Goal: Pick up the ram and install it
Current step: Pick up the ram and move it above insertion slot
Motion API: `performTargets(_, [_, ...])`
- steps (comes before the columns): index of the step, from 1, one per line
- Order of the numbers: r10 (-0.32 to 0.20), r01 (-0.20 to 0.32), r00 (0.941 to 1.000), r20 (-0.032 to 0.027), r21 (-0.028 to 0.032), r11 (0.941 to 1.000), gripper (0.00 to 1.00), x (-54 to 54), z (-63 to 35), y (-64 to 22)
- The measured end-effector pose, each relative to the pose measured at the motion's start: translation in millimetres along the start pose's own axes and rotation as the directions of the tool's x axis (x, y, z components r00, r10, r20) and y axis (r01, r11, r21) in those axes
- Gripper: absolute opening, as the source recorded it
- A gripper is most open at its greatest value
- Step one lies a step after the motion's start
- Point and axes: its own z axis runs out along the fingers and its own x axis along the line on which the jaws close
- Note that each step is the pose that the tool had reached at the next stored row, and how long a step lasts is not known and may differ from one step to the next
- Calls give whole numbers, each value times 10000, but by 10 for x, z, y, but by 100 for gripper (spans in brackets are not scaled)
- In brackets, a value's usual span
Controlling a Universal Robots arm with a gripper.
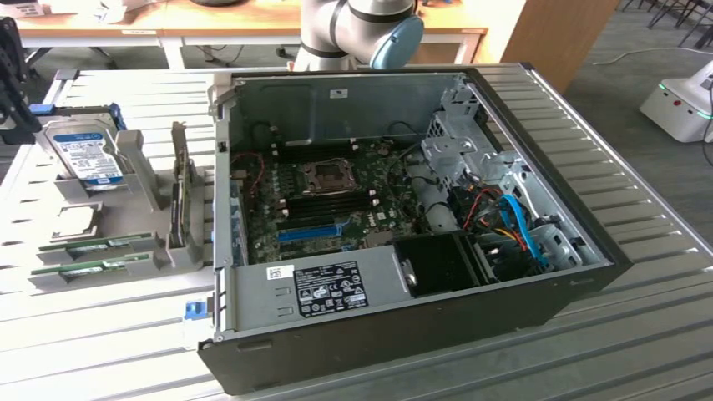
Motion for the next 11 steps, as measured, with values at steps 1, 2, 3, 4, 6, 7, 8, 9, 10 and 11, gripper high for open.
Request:
performTargets(1, [-10, 10, 10000, 2, 62, 10000, 24, 0, 0, 0])
performTargets(2, [-19, 19, 10000, 4, 127, 9999, 24, 1, -1, 1])
performTargets(3, [-23, 23, 10000, 6, 156, 9999, 24, 1, -1, 1])
performTargets(4, [-25, 25, 10000, 5, 158, 9999, 24, 1, -1, 0])
performTargets(6, [-28, 28, 10000, 6, 159, 9999, 24, 1, -1, 1])
performTargets(7, [-29, 29, 10000, 6, 160, 9999, 24, 1, 0, 1])
performTargets(8, [-31, 31, 10000, 5, 160, 9999, 24, 1, -1, 1])
performTargets(9, [-32, 32, 10000, 6, 160, 9999, 24, 1, -1, 1])
performTargets(10, [-34, 34, 10000, 5, 161, 9999, 24, 1, -1, 1])
performTargets(11, [-35, 35, 10000, 6, 161, 9999, 25, 1, 0, 1])
